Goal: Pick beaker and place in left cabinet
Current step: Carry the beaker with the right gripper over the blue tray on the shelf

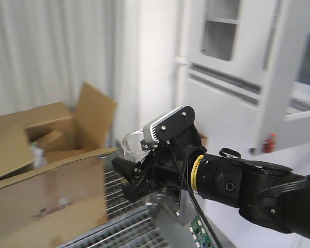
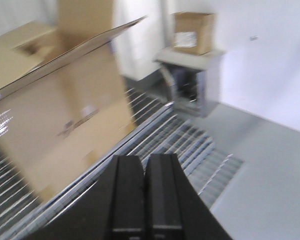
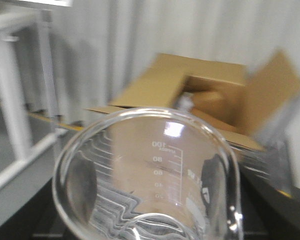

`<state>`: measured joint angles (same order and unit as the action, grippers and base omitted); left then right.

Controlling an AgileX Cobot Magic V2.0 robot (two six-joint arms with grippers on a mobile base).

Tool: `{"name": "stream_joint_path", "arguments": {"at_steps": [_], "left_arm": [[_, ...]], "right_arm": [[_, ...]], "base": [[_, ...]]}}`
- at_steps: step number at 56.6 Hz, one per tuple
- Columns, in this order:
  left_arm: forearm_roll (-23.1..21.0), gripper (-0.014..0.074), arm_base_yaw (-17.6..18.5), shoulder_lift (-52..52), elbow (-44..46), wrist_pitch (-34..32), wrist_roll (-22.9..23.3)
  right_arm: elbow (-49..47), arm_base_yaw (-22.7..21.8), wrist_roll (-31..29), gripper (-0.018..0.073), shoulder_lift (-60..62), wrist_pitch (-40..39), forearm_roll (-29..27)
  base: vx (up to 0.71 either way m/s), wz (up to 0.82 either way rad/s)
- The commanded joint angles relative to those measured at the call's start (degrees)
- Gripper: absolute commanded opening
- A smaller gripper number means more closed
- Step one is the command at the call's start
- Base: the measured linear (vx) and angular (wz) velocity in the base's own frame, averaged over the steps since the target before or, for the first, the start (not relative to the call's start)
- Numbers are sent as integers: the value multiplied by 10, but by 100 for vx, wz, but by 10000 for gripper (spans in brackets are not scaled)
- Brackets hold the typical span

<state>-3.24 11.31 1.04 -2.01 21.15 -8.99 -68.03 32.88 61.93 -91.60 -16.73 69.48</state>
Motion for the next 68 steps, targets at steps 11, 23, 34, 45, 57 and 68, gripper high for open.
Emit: {"name": "stream_joint_path", "arguments": {"at_steps": [11, 23, 34, 45, 57, 68], "left_arm": [[-3, -6, 3, 6, 11, -47, 1], [-3, -6, 3, 6, 11, -47, 1], [-3, -6, 3, 6, 11, -47, 1], [-3, -6, 3, 6, 11, -47, 1], [-3, -6, 3, 6, 11, -47, 1], [-3, -6, 3, 6, 11, -47, 1]], "right_arm": [[-19, -3, -2, 100, 26, -19, -12], [-19, -3, -2, 100, 26, -19, -12], [-19, -3, -2, 100, 26, -19, -12], [-19, -3, -2, 100, 26, -19, -12], [-19, -3, -2, 100, 26, -19, -12], [-19, -3, -2, 100, 26, -19, -12]], "base": [[21, -81], [20, -79], [19, -75], [19, -70], [19, -62], [19, -45]]}}
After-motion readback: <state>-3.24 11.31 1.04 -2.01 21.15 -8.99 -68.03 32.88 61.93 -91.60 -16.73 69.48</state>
